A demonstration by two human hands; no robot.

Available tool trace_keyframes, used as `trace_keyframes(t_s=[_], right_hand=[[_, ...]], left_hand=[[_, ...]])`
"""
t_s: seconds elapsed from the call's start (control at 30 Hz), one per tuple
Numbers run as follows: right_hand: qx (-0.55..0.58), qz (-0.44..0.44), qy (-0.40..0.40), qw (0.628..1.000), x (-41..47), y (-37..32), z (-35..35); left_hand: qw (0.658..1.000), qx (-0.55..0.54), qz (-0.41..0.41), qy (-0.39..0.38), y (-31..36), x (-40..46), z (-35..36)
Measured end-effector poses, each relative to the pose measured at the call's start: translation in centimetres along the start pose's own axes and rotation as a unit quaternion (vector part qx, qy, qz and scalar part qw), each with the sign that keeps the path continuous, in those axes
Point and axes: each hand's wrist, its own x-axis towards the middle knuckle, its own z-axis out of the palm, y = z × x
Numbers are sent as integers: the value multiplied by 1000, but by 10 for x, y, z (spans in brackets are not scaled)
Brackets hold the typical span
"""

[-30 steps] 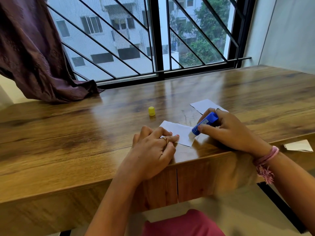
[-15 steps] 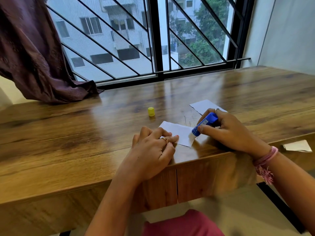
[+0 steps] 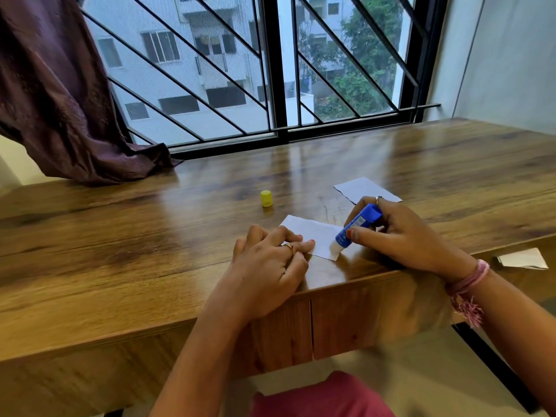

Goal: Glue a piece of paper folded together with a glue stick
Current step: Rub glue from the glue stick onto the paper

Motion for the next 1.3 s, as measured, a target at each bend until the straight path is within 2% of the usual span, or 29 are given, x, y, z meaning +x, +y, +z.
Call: trace_keyframes(t_s=[0.4,0.9,0.97,1.0,1.07,1.13,1.3], right_hand=[[9,-18,-37,999,-1,-2,1],[15,-10,-46,999,0,-1,-1],[72,-1,-3,997,1,2,-3],[135,18,41,990,1,3,-5],[247,73,138,956,4,9,-7],[283,115,199,931,6,14,-9],[307,144,214,916,10,16,-10]], left_hand=[[1000,-5,1,-2,0,0,-1],[1000,-10,4,-6,-2,1,0],[1000,-12,0,-2,-1,1,0],[1000,-13,-5,0,0,1,0],[1000,-11,-11,4,3,1,-1],[1000,-7,-14,3,7,0,-3],[998,57,-22,10,21,6,-2]])
